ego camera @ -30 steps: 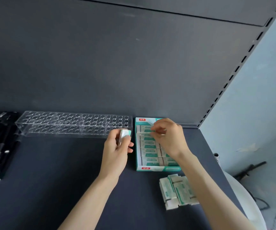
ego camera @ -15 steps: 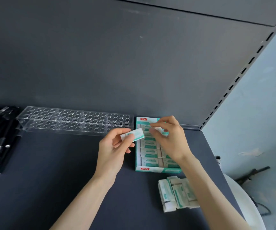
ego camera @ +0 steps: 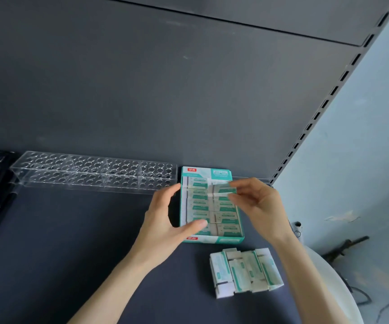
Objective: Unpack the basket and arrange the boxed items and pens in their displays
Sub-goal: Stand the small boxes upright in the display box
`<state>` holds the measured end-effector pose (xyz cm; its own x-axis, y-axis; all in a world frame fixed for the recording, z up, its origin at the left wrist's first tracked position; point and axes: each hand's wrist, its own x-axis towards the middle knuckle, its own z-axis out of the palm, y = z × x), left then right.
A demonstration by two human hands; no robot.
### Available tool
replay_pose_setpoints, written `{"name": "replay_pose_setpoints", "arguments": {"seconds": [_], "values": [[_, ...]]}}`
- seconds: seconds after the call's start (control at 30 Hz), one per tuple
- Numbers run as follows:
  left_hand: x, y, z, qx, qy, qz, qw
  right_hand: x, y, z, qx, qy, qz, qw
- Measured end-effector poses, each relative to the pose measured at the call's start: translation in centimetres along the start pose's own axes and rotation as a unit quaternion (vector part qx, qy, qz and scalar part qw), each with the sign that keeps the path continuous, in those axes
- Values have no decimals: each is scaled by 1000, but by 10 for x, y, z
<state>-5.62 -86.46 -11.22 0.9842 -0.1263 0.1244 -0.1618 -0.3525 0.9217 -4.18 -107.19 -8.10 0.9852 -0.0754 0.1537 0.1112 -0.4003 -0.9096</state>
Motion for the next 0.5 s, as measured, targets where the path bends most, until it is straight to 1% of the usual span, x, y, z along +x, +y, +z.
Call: {"name": "replay_pose_setpoints", "arguments": {"seconds": [0.03,0.1,0.2,0.3,0.4,0.5], "values": [[-1,-1,1,19,-23,-25,999,3,3,-3,-44,11,-5,999],[-2,-3,4,67,-47,-32,996,9,9,-5,-126,19,-12,992],[-4,-3,5,83,-44,-31,995,17,17,-2,-203,13,-25,979],[-4,-5,3,85,-48,-39,994,23,22,4,-284,9,-64,957],[-3,-5,4,77,-48,-43,995,26,21,7,-301,23,-95,949],[-3,-7,3,74,-48,-48,995,30,19,10,-315,7,-114,942]]}}
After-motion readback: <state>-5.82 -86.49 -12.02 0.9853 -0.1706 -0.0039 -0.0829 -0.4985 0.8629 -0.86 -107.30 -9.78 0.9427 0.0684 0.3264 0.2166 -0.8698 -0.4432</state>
